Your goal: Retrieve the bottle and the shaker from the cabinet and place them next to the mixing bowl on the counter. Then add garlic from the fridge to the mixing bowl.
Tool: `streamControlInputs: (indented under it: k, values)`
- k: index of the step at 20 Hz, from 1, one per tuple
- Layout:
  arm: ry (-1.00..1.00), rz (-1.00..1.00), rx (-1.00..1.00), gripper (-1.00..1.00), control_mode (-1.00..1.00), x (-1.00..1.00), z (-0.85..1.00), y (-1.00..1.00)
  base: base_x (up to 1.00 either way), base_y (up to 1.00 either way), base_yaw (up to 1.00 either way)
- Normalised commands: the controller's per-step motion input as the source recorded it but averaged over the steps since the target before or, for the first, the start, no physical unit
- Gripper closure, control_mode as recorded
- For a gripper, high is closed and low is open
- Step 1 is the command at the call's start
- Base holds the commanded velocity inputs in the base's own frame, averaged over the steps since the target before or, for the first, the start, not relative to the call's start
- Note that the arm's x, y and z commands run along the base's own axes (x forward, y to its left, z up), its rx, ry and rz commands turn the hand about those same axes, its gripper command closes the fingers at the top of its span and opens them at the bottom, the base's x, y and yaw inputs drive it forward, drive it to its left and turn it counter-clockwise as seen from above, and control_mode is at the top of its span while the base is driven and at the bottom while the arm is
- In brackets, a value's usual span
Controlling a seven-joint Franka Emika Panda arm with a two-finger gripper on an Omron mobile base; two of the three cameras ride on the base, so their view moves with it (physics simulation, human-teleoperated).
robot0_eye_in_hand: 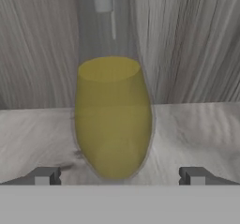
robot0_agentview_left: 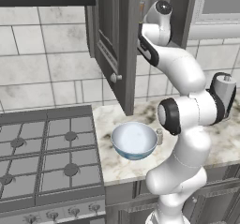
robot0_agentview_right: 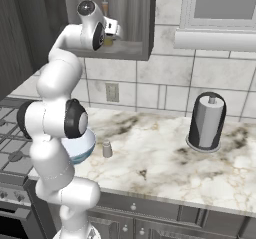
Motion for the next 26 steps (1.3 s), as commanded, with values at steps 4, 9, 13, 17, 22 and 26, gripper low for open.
streamControlInputs:
  k: [4,9,13,17,22,26]
  values:
    - [0.0,0.0,0.0,-1.0,-1.0,0.2,0.0,0.0,0.0,0.0,0.0]
    - [0.0,0.0,0.0,-1.0,-1.0,0.1,0.0,0.01,0.0,0.0,0.0]
    - [0.0,0.0,0.0,-1.0,-1.0,0.18,0.0,0.05,0.0,0.0,0.0]
    - [0.0,0.0,0.0,-1.0,-1.0,0.12,-0.02,0.02,0.0,0.0,0.0]
    - [-0.02,0.0,0.0,-1.0,-1.0,0.13,-0.05,0.0,0.0,0.0,0.0]
    - [-0.01,0.0,0.0,-1.0,-1.0,0.11,-0.03,0.0,0.0,0.0,0.0]
